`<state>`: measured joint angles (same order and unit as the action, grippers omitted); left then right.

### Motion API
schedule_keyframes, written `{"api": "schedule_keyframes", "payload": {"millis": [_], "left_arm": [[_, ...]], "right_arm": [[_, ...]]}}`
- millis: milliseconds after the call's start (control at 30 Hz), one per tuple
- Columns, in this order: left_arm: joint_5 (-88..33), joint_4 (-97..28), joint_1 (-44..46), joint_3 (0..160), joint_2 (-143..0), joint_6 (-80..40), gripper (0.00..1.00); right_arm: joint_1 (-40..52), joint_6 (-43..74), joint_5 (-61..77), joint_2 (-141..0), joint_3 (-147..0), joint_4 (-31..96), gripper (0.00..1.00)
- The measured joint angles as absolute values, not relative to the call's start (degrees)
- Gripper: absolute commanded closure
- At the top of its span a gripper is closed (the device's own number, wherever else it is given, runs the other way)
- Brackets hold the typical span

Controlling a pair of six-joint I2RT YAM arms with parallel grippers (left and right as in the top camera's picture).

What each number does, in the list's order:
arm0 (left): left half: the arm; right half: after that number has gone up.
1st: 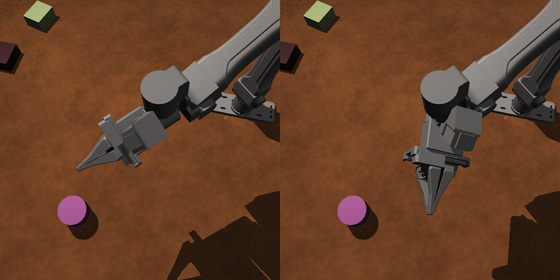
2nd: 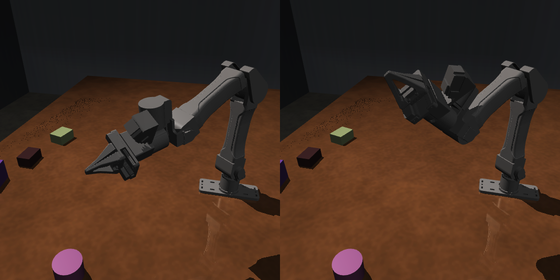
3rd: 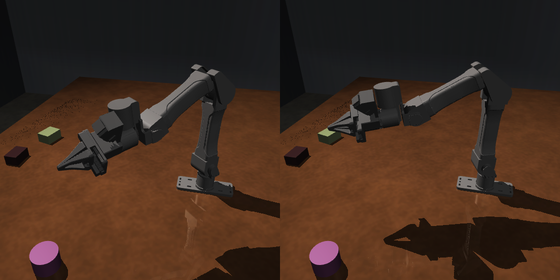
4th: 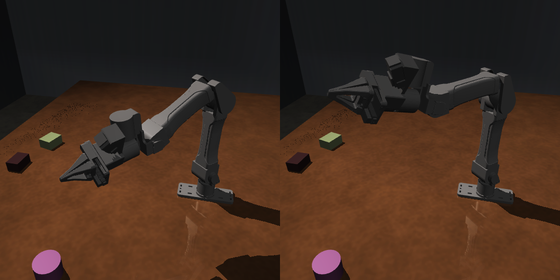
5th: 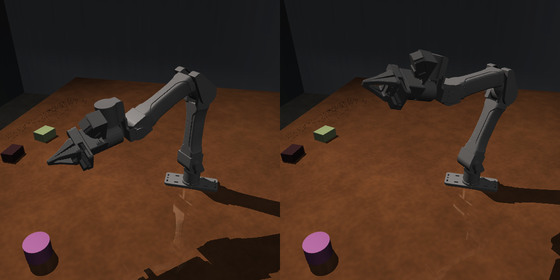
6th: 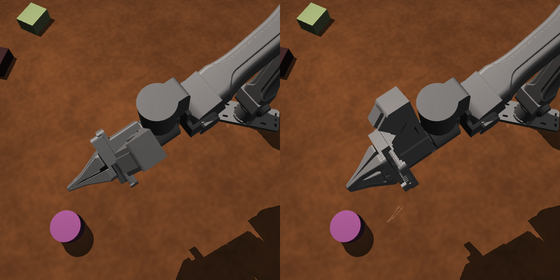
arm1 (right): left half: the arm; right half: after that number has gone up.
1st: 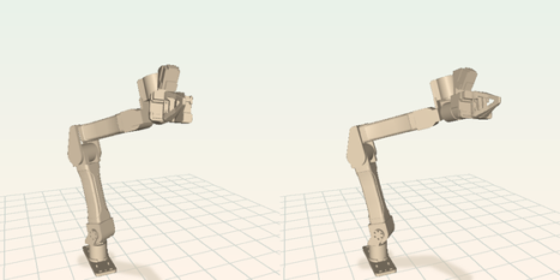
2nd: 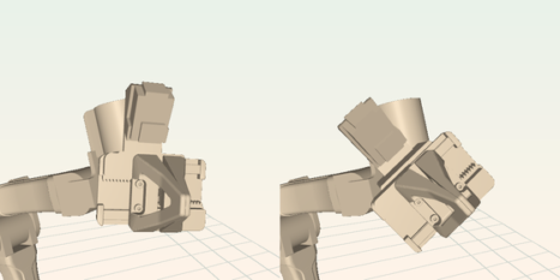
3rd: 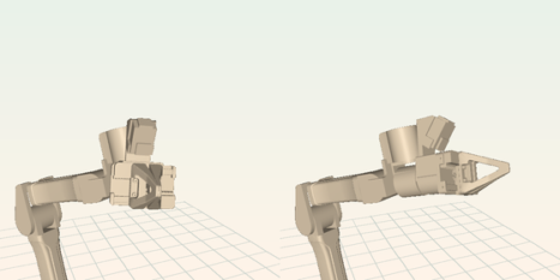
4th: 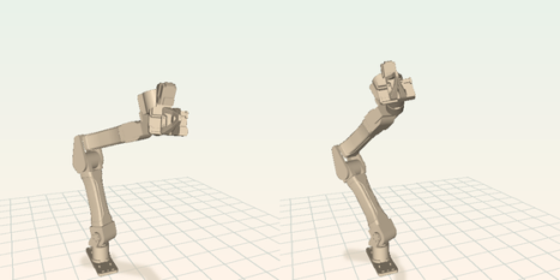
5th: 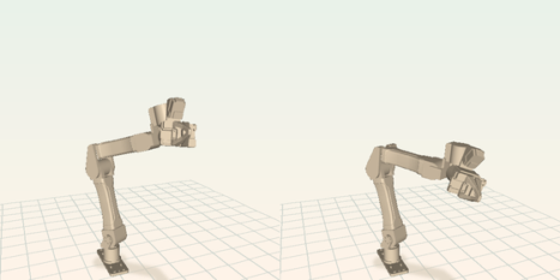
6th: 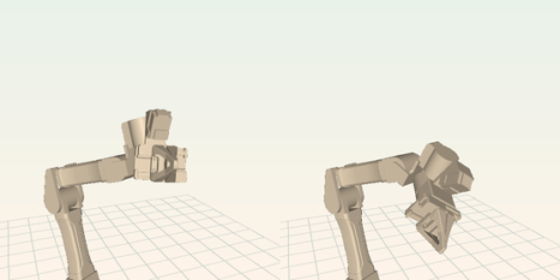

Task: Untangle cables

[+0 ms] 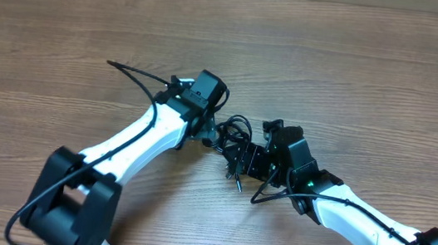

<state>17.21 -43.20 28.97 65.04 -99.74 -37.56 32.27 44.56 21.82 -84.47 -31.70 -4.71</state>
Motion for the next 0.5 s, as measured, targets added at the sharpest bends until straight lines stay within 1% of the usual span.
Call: {"api": "schedule_keyframes", "payload": {"millis": [167,333,367,433,500], "left_arm": [[14.06,-43.11,28.99,65.04,-103.39,-35.90,0.00],[12.16,-42.09,28.97,65.04,-103.79,-35.46,0.00],[11.99,-41.91,28.97,65.04,-103.79,-35.38,0.00],[11.66,-41.78,28.97,65.04,-103.79,-35.35,0.00],[11.31,-41.67,28.97,65.04,-103.79,-35.35,0.01]], "right_arm": [[32.29,43.92,23.86,-84.47,-31.70,-5.43,0.29],[32.27,43.16,24.12,-84.47,-31.70,-5.26,0.29],[32.27,43.03,23.77,-84.47,-31.70,-5.02,0.27],[32.29,42.83,22.76,-84.47,-31.70,-4.19,0.19],[32.27,42.59,21.21,-84.47,-31.70,-3.40,0.17]]}}
